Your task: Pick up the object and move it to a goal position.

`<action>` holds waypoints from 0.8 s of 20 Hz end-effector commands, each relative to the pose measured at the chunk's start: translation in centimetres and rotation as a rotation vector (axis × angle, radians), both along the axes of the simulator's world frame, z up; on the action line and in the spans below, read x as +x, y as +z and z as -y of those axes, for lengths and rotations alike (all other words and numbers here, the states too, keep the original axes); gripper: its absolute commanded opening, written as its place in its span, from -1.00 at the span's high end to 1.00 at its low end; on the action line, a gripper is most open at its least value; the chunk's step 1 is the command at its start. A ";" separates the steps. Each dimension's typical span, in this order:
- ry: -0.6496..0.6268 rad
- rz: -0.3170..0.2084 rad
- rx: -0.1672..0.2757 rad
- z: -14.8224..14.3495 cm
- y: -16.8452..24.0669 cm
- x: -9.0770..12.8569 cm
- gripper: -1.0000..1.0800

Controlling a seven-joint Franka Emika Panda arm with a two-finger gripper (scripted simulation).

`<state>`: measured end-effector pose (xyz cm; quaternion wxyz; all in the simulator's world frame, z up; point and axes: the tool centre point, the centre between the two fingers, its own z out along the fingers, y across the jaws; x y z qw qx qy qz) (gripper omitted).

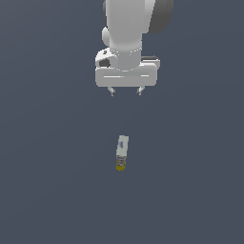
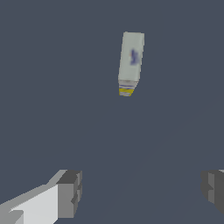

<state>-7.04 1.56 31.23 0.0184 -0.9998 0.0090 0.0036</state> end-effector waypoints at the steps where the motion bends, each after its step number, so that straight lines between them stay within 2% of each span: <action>1: 0.000 0.000 0.000 0.0 0.0 0.0 -0.92; 10: 0.015 0.023 0.010 -2.7 1.4 0.7 -0.92; 16: 0.012 0.022 0.010 -2.5 1.2 1.0 -0.92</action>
